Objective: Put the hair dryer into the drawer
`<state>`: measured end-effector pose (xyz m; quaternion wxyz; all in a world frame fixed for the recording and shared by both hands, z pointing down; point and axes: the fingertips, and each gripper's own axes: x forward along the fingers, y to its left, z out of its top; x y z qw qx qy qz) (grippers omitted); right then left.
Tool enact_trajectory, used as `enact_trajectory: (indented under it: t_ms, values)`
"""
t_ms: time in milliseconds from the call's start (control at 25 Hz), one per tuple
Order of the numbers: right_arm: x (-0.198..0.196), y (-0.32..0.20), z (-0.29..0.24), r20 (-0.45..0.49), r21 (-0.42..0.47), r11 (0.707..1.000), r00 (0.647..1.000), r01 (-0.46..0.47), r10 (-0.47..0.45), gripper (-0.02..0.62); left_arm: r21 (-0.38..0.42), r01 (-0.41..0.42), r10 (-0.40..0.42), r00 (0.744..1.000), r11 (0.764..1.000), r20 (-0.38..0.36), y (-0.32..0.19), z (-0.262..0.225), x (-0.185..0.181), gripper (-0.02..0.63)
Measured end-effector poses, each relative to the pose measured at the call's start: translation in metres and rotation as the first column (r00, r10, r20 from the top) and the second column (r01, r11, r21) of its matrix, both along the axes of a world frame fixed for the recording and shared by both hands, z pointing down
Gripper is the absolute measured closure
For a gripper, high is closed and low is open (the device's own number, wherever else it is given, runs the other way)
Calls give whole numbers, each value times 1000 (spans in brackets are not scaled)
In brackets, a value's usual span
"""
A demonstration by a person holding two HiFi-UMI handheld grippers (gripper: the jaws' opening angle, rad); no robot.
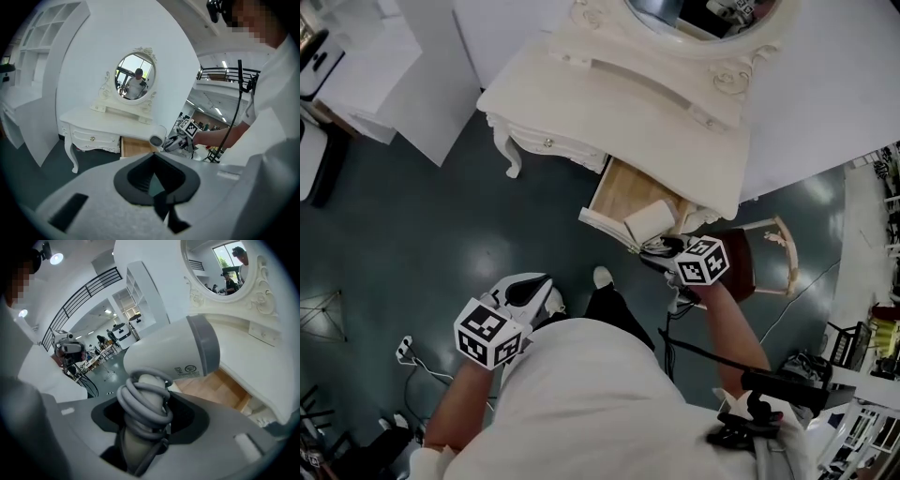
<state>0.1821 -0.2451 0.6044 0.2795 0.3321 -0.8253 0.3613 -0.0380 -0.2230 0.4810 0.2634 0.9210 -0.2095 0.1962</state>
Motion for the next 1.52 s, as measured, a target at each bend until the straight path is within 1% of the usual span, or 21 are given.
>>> enact_trajectory:
  t_ms: [160,320,440,600,720,920,1080,1320,1520]
  values:
    - [19,-42,23,-47,-18,999,998,39,-40,359,5,50,-50,999,999,7,-30,-6,10,611]
    - [39,-78,51,-104,-41,991,986,123,-127,359,23,81,-81,996,996,26,-54,-10,34,611]
    - [47,-95,76,-138,-60,980,971,190,-197,359,17,122,-122,992,992,42,-70,-8,49,611]
    - [54,-114,105,-186,-86,958,941,272,-284,359,22,167,-168,984,986,55,-87,-12,69,611]
    - [53,-123,129,-191,-111,942,924,316,-332,359,8,209,-209,975,978,79,-93,-8,74,611]
    - [50,-137,163,-182,-145,927,911,347,-369,359,-13,285,-282,953,958,115,-98,1,76,610]
    - [51,-149,185,-170,-168,918,907,359,-385,359,-26,328,-321,936,944,145,-103,8,80,610]
    - [50,-163,216,-126,-194,917,918,348,-375,357,-29,371,-359,914,928,191,-108,11,84,611]
    - [47,-172,228,-116,-185,925,927,332,-356,357,-38,394,-377,900,918,218,-111,14,83,611]
